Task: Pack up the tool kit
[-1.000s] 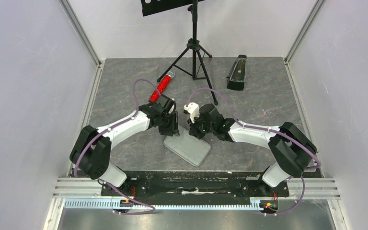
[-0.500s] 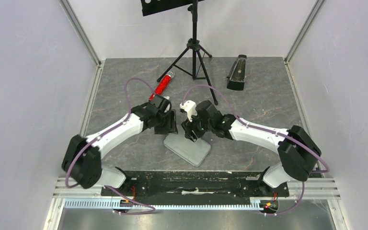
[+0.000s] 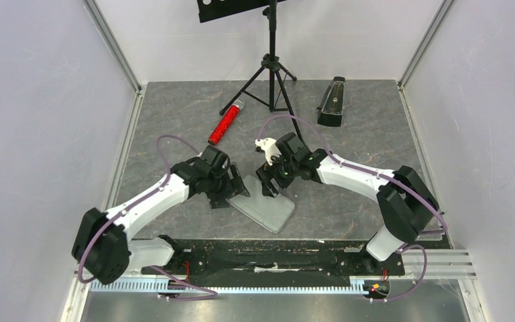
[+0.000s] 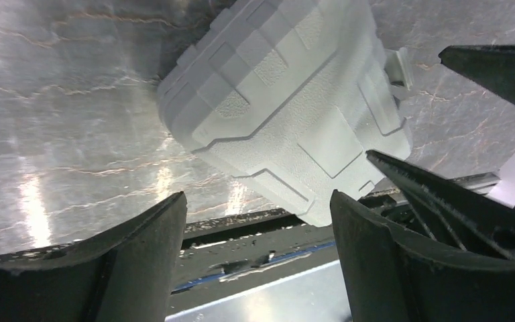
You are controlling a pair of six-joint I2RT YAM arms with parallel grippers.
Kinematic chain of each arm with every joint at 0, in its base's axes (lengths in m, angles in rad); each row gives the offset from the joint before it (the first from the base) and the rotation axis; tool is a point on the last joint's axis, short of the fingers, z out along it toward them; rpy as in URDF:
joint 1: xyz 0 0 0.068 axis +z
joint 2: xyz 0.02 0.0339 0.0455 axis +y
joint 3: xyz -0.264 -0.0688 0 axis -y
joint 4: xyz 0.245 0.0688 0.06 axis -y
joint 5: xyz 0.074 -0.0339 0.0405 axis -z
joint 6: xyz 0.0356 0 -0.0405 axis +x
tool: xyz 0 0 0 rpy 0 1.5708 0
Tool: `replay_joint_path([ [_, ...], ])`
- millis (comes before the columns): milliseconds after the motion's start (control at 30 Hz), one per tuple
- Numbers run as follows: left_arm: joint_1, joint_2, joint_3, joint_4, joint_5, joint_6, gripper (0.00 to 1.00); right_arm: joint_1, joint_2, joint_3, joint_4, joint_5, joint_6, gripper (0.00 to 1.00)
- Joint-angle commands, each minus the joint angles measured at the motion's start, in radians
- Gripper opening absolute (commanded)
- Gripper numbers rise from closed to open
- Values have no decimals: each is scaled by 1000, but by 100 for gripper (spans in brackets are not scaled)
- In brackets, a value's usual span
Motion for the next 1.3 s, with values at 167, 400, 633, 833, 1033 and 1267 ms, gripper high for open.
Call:
replay_joint_path([
  [167,-1,150,-44,161,149,-160,78,1,71,43,-34,-71,-5,78],
  [400,-1,264,-16,186,191,-164,69,8,92,52,-58,-70,-9,66],
  [633,1,355,17,213,228,-168,60,60,92,63,-102,38,-3,52],
  [833,2,390,42,231,236,-166,53,136,124,18,-115,127,27,41],
  [1033,4,404,54,254,240,-170,50,192,170,-8,-134,150,34,23],
  [1267,18,406,57,300,231,-170,48,211,179,-29,-131,126,49,14],
])
